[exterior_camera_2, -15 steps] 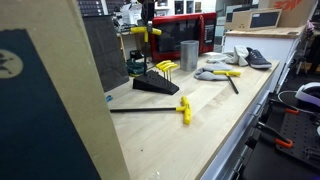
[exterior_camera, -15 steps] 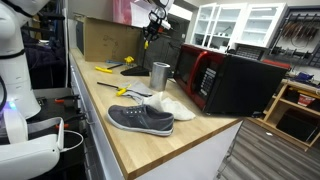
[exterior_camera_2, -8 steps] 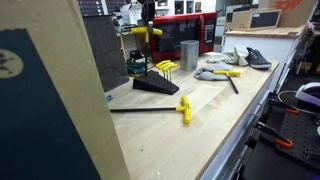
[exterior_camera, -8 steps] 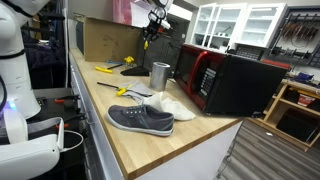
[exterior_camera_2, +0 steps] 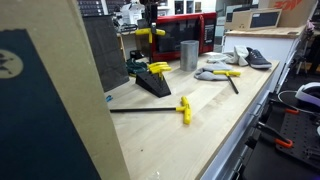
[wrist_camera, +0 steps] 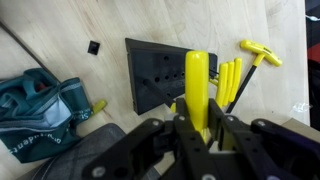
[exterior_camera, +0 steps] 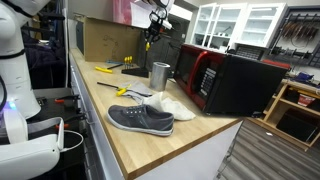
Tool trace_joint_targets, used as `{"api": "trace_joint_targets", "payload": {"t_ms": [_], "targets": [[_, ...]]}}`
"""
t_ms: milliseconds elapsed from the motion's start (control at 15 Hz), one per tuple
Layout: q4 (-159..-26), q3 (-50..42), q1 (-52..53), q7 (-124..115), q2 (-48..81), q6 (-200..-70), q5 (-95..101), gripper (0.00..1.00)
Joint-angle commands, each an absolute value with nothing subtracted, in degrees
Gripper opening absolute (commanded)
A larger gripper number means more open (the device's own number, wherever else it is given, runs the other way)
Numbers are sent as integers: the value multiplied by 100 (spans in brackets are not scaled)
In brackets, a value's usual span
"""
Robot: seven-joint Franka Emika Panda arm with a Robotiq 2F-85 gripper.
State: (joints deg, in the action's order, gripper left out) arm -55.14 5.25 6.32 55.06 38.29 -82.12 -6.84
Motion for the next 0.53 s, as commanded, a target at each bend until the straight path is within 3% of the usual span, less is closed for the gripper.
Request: {"api": "trace_joint_targets", "payload": {"t_ms": [0, 400, 467], "targets": [[-5443, 473, 660, 5450, 3830, -8098, -583, 6], [-5517, 442, 667, 5448, 3841, -8121, -545, 6], [-5550, 436, 672, 5450, 3825, -8114, -531, 48]]}}
